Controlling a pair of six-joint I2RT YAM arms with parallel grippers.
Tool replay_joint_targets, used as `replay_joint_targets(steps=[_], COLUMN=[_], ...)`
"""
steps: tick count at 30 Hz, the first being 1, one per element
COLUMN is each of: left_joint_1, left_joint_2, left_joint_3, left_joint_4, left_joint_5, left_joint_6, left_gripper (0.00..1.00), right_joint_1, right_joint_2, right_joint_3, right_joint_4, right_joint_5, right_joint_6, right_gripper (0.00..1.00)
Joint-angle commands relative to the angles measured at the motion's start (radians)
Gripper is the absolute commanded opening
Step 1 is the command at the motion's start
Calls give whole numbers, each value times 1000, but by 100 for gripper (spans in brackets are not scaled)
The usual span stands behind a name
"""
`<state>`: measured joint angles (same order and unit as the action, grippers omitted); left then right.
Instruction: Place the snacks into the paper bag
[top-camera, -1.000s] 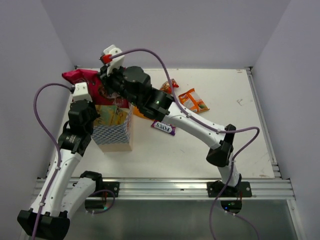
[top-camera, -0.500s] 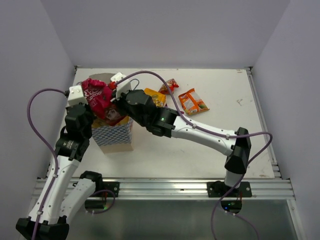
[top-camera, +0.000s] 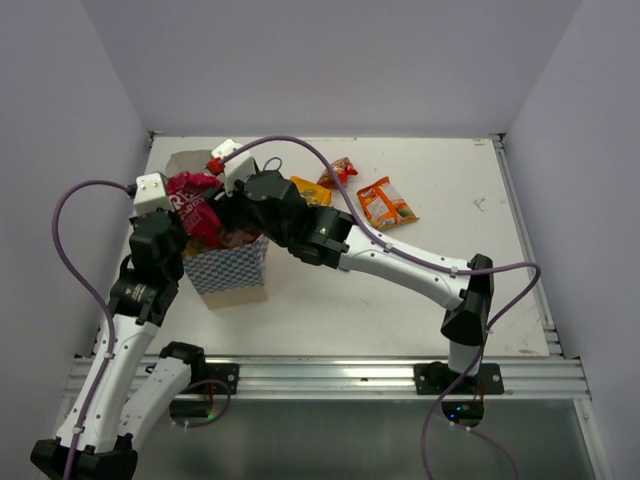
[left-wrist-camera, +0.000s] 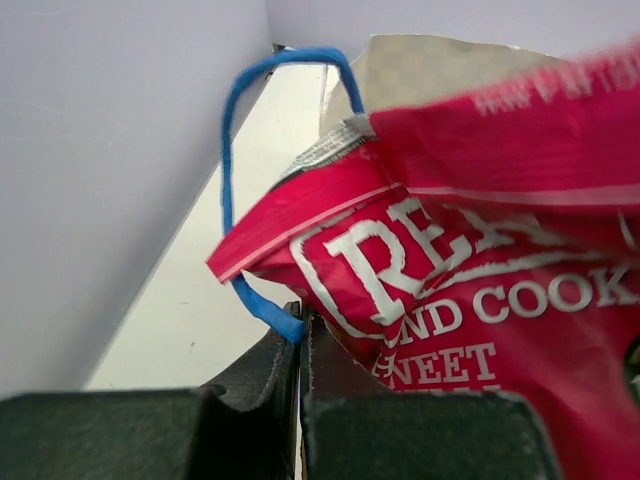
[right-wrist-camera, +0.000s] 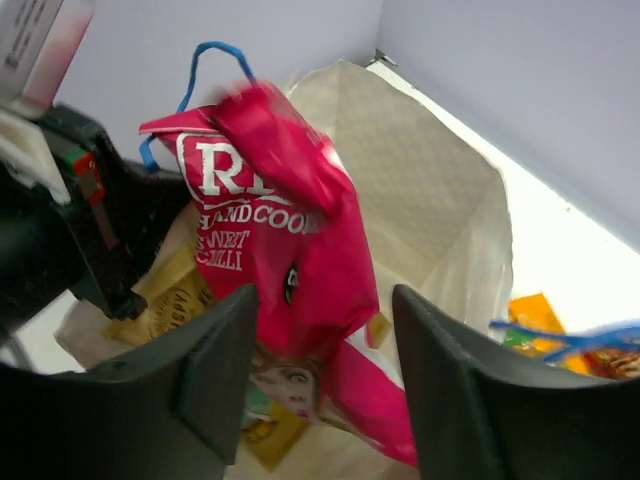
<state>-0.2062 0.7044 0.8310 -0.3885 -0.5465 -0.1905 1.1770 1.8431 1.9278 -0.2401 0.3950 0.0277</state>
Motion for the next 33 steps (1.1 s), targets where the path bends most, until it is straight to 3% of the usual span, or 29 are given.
replay_joint_targets(steps=[1, 4, 11, 15, 19, 24, 27, 33], left_joint_1=[-10, -13, -16, -16, -16, -16, -16, -16], left_joint_2=[-2, -2, 1, 1, 6, -15, -28, 16], left_joint_3=[0, -3, -12, -18, -21, -20, -32, -30], left_joint_4=[42, 46, 54, 60, 63, 86, 99, 77], left_joint_5=[-1, 3, 10, 2, -20, 100, 68, 5], left_joint_6=[6, 10, 13, 13, 10, 13, 19, 11], left_gripper=[0, 0, 0, 0, 0, 0, 0, 0], right_joint_1=[1, 1, 1, 1, -16, -144, -247, -307], right_joint_2=[22, 10, -163, -350, -458, -545, -561, -418], right_joint_3=[62, 76, 76, -129, -300, -559, -660, -664], right_joint_4=[-50, -57, -78, 30, 16, -30, -11, -53], right_joint_5=[-82, -88, 50, 181, 321, 260, 157, 85], right_joint_6=[-6, -3, -93, -150, -172, 39, 133, 170], right_gripper=[65, 81, 83, 85, 86, 88, 88, 88])
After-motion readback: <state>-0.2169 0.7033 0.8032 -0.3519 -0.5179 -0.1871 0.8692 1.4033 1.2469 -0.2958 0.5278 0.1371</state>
